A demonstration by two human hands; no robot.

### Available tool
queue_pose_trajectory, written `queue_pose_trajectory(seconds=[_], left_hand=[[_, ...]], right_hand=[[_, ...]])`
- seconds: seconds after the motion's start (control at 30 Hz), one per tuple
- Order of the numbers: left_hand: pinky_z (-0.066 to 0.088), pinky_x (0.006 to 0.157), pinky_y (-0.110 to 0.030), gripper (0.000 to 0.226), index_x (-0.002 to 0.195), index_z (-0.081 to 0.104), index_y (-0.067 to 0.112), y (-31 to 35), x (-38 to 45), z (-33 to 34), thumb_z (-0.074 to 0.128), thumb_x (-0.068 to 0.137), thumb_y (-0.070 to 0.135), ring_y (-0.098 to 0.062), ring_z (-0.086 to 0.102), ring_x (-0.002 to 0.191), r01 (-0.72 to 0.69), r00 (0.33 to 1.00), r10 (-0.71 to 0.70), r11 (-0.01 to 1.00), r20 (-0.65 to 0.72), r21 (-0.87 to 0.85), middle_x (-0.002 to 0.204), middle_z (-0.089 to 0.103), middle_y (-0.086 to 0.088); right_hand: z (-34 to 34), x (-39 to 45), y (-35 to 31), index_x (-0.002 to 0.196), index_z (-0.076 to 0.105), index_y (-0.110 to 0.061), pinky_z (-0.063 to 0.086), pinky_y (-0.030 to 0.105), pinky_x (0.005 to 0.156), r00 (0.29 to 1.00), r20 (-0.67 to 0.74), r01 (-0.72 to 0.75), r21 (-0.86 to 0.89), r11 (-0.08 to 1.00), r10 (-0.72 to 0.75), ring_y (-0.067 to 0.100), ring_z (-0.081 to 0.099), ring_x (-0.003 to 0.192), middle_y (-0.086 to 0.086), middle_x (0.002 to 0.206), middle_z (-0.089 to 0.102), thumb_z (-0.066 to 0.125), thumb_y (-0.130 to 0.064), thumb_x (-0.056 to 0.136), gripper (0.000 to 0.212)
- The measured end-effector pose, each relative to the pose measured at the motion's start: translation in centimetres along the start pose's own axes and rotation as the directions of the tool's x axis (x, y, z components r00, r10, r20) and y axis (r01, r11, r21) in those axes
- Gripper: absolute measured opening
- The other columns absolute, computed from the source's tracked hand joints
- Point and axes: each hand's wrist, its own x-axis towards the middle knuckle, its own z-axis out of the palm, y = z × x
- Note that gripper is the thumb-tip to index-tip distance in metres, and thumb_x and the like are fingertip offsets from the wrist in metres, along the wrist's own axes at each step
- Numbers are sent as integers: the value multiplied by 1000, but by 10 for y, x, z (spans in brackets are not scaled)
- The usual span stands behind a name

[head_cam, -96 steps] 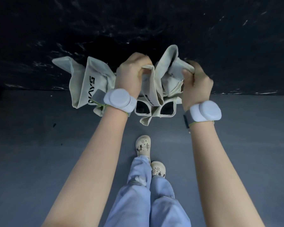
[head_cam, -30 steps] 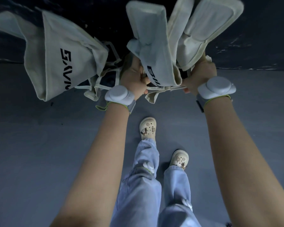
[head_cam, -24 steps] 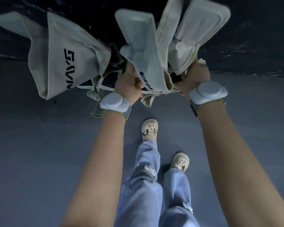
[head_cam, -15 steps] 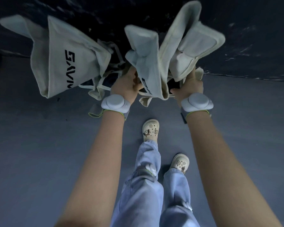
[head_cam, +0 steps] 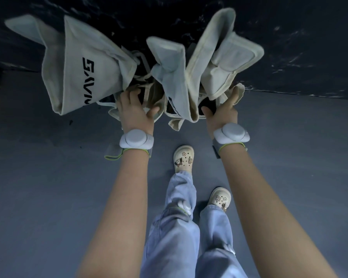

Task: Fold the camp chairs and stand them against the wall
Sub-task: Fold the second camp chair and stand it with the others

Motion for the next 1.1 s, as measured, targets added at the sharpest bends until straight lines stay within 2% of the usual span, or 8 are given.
queue_pose_trajectory(seconds=[0.17, 0.23, 0.37, 0.47, 0.63, 0.77, 0.83, 1.1], left_hand=[[36, 101, -48, 76, 116, 54, -6, 3, -5, 6, 85, 58, 31, -43, 46, 114, -10, 999, 12, 1000, 53, -30, 123, 48, -26], [37, 100, -46, 78, 116, 54, -5, 11, -7, 10, 86, 56, 31, -42, 46, 113, 9, 998, -6, 999, 69, -42, 124, 47, -25], [35, 97, -43, 70, 115, 54, -5, 19, -6, 16, 84, 59, 27, -40, 47, 108, 67, 996, -63, 996, 60, -66, 121, 49, -24], [37, 96, -45, 66, 110, 57, -5, 15, -3, 17, 84, 61, 28, -39, 48, 107, 67, 997, -62, 994, 55, -92, 118, 51, -23], [40, 90, -47, 61, 106, 57, -3, 14, -1, 10, 85, 60, 25, -39, 49, 103, 5, 998, -2, 999, 63, -49, 116, 53, -22], [40, 94, -44, 58, 112, 55, 0, 13, 1, 7, 83, 66, 23, -37, 48, 110, -17, 996, 17, 1000, 91, -1, 122, 50, -19], [42, 94, -46, 54, 112, 56, 1, 12, -1, 4, 81, 69, 21, -38, 48, 111, -41, 995, 40, 999, 94, 11, 123, 49, -20], [44, 93, -44, 40, 110, 58, 4, 11, -6, -8, 74, 75, 14, -35, 47, 115, -46, 990, 48, 999, 134, -17, 124, 49, -17]], right_hand=[[14, 6, -1, 134, 25, 2, 54, 44, 78, 997, -18, -76, 18, 997, 76, 42, 64, 97, 29, 114, 60, 52, -25, 96, 54], [19, 8, -1, 127, 30, 2, 55, 52, 76, 994, -32, -100, 54, 994, 102, 43, 67, 90, 30, 110, 61, 52, -28, 95, 49], [22, 7, -3, 108, 33, -7, 56, 55, 71, 997, -43, -58, 33, 998, 59, 45, 67, 82, 29, 98, 62, 51, -30, 94, 33], [21, 7, -4, 121, 35, -5, 56, 56, 70, 999, -35, -30, -11, 999, 30, 45, 68, 80, 23, 88, 57, 50, -29, 95, 39], [15, 2, 4, 128, 29, -5, 54, 57, 75, 999, 34, -10, -54, 999, 12, 46, 66, 86, 29, 101, 61, 45, -18, 97, 38], [11, -1, 9, 130, 28, -4, 42, 38, 72, 997, 70, -20, -151, 988, 31, 43, 60, 102, 25, 111, 60, 40, -24, 100, 38], [9, -5, 10, 131, 27, -3, 38, 37, 72, 997, 58, -41, -162, 986, 51, 41, 60, 105, 23, 119, 60, 40, -28, 100, 42], [-1, -16, 9, 136, 23, -3, 45, 38, 79, 999, -18, -41, -174, 984, 38, 38, 61, 108, 18, 122, 60, 45, -27, 98, 50]])
